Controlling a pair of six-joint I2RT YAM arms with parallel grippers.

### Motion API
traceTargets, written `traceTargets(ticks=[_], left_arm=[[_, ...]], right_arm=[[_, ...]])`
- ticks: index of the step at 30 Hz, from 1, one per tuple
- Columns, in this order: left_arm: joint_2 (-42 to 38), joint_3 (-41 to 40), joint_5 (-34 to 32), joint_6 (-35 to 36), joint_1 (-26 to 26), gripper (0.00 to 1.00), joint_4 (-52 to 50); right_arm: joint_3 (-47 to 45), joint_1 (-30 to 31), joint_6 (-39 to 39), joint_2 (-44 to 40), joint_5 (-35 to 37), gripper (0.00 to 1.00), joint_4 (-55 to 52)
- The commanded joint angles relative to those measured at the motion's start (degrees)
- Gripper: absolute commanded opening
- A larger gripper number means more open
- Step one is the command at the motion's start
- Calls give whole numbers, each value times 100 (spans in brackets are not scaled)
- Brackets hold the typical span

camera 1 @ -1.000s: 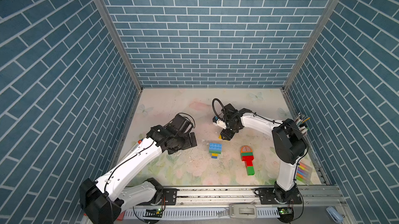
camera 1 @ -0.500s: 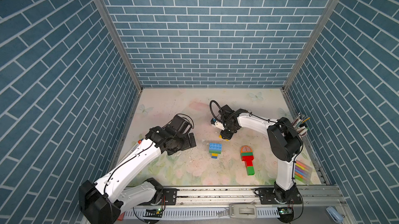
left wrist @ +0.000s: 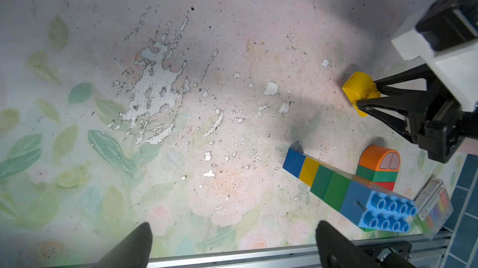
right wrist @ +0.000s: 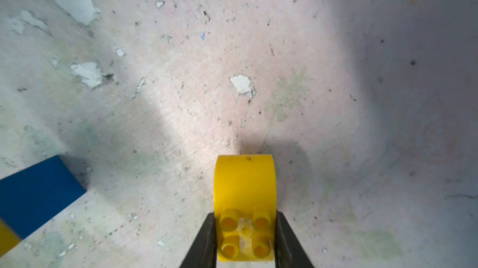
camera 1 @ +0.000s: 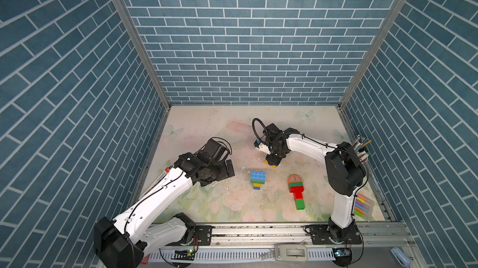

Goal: Assemble an ice cream with lego
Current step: Pick up the lego brick from the center of the board, then assemble the lego brick with the lego brick.

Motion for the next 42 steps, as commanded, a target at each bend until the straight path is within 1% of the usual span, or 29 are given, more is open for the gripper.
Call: traceTargets(ticks=[1,6,9,12,16,20,27,28,32,42], left_arm=[[16,-136,-82,149,61,100,179],[28,-399,105,273,181,100,698],[3,-661,352,385,347,100,1129],[-72,-923,541,544,507,100,1575],[-201,-1225,736,643,783,99,2040],[-271,-1539,1092,647,1195,100,2410],[-229,-1591,1285,875,1545,100,2576],[-214,-1741,1333,879,1599,100,2650],[-167,-1780,1440,889,1751,100,2781],[-175,-1854,1701,1063,2055,100,2916]], right_arm=[[271,27,213,-591,40,5,-585],[456,28,329,-1191,-134,4,-1019],[622,48,282,-1511,-502,4,-1280],[833,129,100,-1761,-712,4,-1539],[1193,369,-295,-1855,-924,3,-1949],[1463,717,-761,-1727,-851,2,-2353],[1920,1172,-1366,-1354,-713,0,-2870],[1944,1244,-1406,-1322,-702,0,-2837],[2120,1401,-1436,-1096,-621,0,-2839],[2402,1709,-1127,-618,-456,0,-2989]])
